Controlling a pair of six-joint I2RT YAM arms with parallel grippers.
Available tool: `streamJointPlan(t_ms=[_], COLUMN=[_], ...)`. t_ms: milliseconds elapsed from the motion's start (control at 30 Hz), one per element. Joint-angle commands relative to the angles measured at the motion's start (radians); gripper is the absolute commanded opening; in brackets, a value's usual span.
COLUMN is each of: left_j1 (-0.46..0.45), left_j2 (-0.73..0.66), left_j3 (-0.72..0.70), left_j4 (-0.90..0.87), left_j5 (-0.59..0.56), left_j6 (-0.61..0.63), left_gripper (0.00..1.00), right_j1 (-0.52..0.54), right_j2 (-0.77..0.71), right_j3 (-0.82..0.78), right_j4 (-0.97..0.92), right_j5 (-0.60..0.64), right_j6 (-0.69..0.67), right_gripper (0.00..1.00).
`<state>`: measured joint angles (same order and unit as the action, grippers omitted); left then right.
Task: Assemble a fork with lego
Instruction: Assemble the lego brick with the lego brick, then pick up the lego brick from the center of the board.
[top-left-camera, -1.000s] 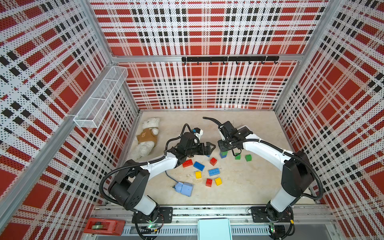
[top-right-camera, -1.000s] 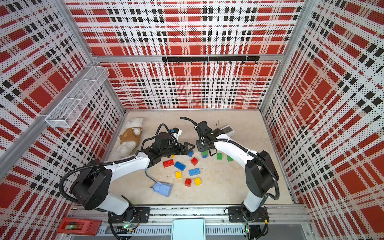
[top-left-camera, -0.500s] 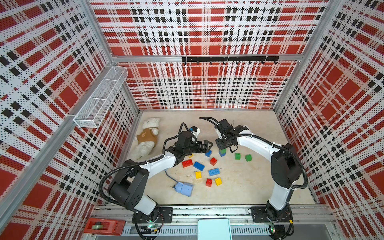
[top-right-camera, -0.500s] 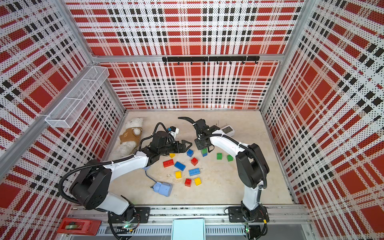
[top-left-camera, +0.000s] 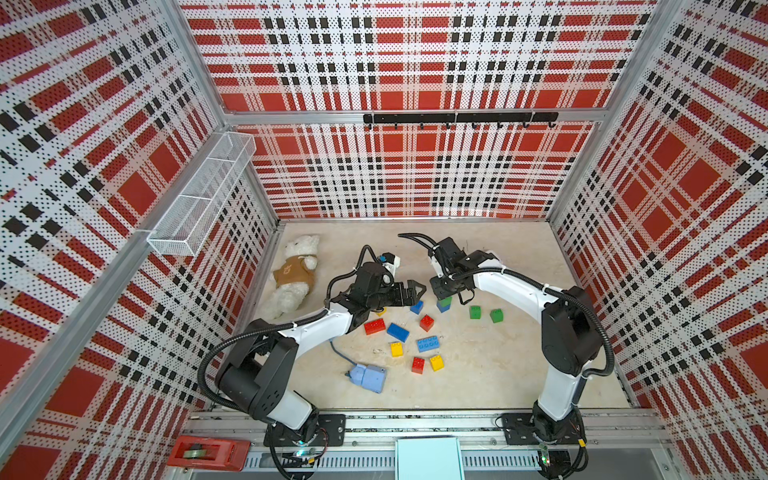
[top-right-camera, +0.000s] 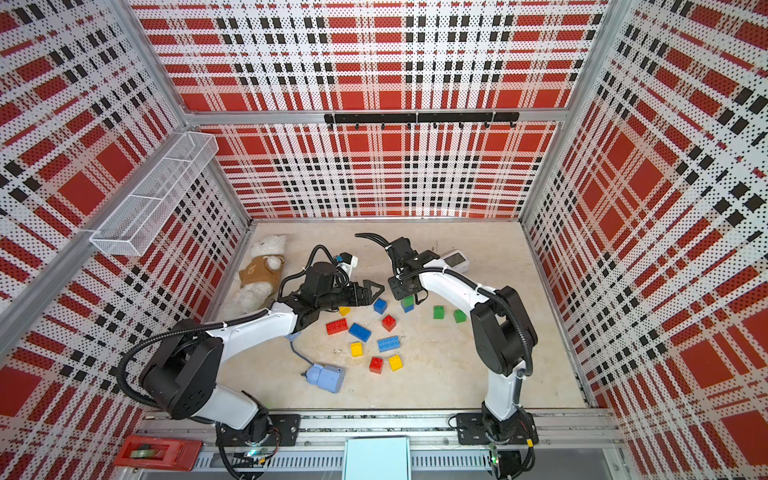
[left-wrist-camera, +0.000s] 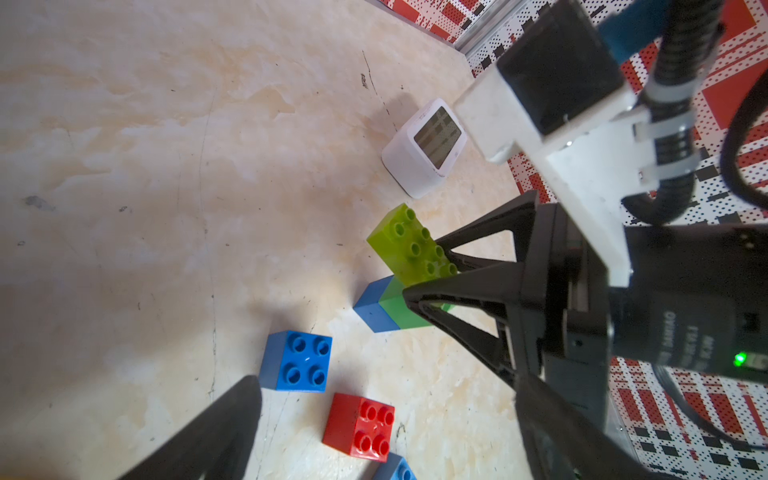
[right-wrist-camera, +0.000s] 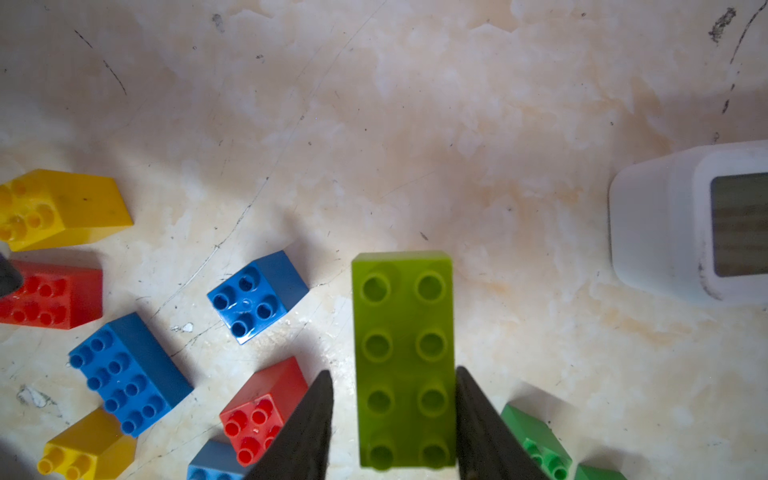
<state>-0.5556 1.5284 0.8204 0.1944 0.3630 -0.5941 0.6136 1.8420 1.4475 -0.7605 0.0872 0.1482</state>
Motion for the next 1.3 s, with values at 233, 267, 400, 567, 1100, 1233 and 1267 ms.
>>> streamJointPlan(t_ms=[233, 267, 400, 567, 1100, 1233, 1267], left_j1=[-0.003, -0.002, -0.001, 0.002, 0.109, 0.139, 0.141], left_j2=[-0.044, -0.048, -0.076, -0.144, -0.540, -0.552, -0.549], left_j3=[0.013, 0.012, -0.001, -0.055, -0.327, -0.336, -0.334], left_j4=[0.005, 0.001, -0.025, -0.048, -0.278, -0.289, -0.288], left_j5=[0.005, 0.004, -0.014, -0.041, -0.146, -0.128, -0.124], left_j6=[0.006, 0.007, 0.011, -0.011, -0.066, -0.060, -0.059], left_gripper=[0.98, 0.98, 0.98, 0.97, 0.98, 0.98, 0.98], right_j1=[-0.001, -0.001, 0.001, 0.054, 0.156, 0.157, 0.157], right_j2=[-0.107, -0.120, -0.212, -0.354, -0.463, -0.459, -0.458], right_j3=[0.012, 0.005, -0.084, -0.271, -0.401, -0.376, -0.378], right_j4=[-0.001, 0.005, 0.105, 0.353, 0.434, 0.413, 0.411], right_j5=[0.036, 0.044, 0.012, -0.048, -0.290, -0.316, -0.329], right_j6=[-0.002, -0.001, -0.059, -0.208, -0.425, -0.443, -0.466], right_gripper=[0.61, 0.63, 0.76, 0.85, 0.79, 0.76, 0.75])
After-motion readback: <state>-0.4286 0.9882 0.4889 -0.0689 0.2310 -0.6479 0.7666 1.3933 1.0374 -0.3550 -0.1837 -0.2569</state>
